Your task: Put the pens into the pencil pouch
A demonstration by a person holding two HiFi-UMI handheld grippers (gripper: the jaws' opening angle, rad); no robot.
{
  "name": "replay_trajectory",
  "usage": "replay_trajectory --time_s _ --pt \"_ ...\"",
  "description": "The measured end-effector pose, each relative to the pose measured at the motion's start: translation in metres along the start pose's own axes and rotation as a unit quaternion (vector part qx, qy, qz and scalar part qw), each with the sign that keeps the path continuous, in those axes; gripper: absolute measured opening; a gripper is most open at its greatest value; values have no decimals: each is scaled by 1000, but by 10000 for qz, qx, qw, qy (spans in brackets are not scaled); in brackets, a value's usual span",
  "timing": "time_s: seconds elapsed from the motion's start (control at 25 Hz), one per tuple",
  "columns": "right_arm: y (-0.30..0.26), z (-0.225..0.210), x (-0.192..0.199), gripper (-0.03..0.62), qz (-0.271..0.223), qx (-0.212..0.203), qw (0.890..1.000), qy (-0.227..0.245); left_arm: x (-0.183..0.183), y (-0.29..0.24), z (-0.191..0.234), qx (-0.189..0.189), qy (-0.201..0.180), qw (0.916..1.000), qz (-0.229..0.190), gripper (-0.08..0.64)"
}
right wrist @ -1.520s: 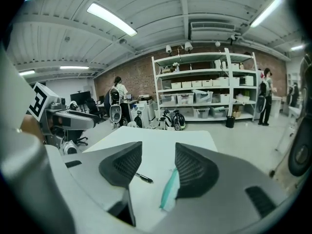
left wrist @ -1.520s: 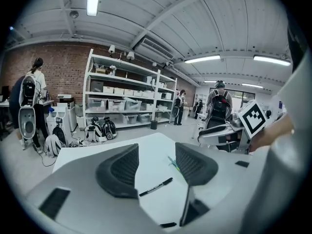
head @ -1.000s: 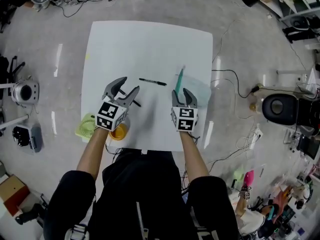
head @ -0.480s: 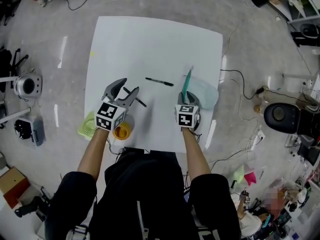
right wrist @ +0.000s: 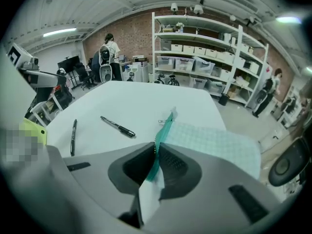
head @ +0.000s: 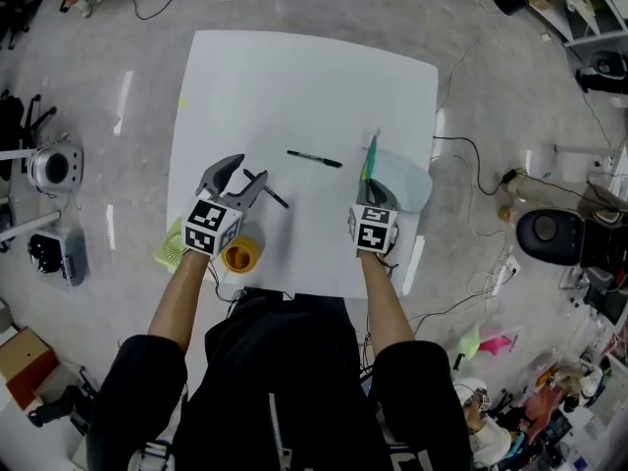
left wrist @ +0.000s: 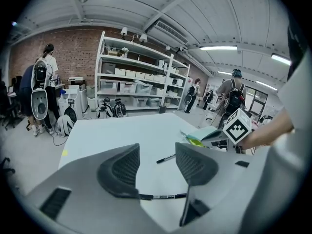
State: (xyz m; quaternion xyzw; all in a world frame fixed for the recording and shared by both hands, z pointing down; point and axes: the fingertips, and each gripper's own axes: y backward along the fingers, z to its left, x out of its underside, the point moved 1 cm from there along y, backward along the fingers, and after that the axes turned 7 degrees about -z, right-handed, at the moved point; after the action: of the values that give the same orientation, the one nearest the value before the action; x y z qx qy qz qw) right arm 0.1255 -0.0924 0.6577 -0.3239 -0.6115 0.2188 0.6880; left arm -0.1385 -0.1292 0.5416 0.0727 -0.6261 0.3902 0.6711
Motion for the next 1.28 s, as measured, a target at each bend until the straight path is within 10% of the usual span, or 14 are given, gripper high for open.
replay_trajectory --time_s 0.44,0.84,1.28 --pt "16 -14 -19 38 -378 -164 9985 -352 -6 -14 -15 475 -1212 9912 243 249" --pt "20 -15 -28 38 -438 -378 9963 -639 14 -57 -36 1481 -2792 9427 1066 221" --pt "24 -14 -31 38 -563 -614 9939 -715 75 -104 -32 2069 -2976 9097 2024 189"
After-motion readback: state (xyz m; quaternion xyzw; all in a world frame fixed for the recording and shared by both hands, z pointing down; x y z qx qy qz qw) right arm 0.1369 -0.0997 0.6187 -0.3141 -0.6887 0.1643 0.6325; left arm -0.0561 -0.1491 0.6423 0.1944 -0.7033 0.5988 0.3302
